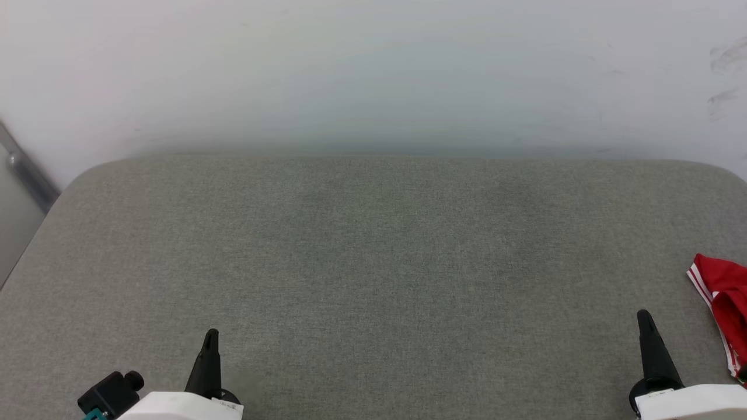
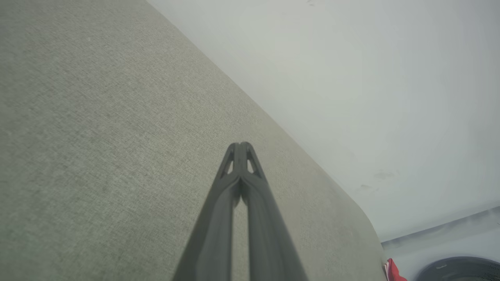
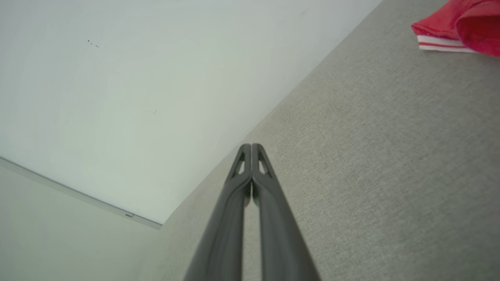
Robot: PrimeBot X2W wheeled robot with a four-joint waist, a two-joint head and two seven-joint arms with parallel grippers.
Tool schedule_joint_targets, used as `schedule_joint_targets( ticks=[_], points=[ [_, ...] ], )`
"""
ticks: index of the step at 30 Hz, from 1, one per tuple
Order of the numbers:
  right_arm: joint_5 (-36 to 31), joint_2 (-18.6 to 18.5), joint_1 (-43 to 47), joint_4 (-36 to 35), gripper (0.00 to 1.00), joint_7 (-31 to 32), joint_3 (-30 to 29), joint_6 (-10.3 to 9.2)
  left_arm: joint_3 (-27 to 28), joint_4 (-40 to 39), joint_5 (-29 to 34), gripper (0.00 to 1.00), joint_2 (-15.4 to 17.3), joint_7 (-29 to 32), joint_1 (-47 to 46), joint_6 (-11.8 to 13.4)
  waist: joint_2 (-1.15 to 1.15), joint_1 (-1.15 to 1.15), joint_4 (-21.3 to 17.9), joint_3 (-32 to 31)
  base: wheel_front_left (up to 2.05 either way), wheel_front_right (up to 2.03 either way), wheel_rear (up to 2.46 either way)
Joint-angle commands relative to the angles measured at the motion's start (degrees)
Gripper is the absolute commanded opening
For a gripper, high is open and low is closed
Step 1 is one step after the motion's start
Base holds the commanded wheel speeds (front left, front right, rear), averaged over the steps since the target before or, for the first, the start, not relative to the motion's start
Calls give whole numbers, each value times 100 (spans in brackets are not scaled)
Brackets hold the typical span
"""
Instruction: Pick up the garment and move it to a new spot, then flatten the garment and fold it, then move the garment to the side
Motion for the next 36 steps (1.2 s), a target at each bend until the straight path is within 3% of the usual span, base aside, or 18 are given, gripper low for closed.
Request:
schedule_joint_targets(
  ticks=[1, 36],
  points=[
    [147, 1, -152, -43, 0, 32, 1, 1, 35, -39, -150, 0, 36, 25, -169, -36, 0, 0, -1, 3, 0, 0, 0],
    [2223, 6, -639, 238, 0, 584, 13, 0, 298, 226, -2446, 0, 27, 578, -624, -273, 0, 0, -54, 131, 0, 0, 0]
  ],
)
